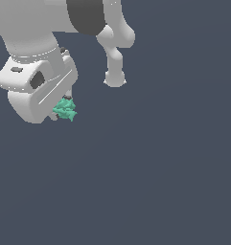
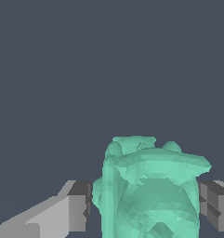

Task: Pick up the object and move it to a goal position.

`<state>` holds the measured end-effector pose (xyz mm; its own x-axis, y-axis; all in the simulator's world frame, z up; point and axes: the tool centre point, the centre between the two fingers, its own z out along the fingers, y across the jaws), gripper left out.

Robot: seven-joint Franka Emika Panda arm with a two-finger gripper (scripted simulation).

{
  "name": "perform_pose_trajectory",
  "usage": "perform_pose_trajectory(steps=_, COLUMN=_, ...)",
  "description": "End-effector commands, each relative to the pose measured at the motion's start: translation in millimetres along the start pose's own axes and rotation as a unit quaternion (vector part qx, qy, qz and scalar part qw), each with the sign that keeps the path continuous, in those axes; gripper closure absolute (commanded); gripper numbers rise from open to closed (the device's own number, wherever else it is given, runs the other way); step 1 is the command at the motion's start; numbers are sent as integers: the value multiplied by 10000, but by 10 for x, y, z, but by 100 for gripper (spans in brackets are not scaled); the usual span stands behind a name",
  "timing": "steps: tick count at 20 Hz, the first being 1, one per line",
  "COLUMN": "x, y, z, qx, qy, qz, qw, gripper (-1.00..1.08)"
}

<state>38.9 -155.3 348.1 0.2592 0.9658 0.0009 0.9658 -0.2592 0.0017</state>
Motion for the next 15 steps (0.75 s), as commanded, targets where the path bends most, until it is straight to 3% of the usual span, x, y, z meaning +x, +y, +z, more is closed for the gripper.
perform_pose_trajectory(steps=1, x=-58, y=-3, z=-196, qx=9, qy=1, qz=-1, qw=10000, gripper=108)
perform_pose_trajectory(steps=8, x=-157, y=11, z=-521, qx=9, qy=-3, qz=5, qw=10000, gripper=108)
perform_pose_trajectory(steps=15, x=-179, y=25, z=-596, qx=9, qy=-3, qz=5, qw=10000, gripper=108)
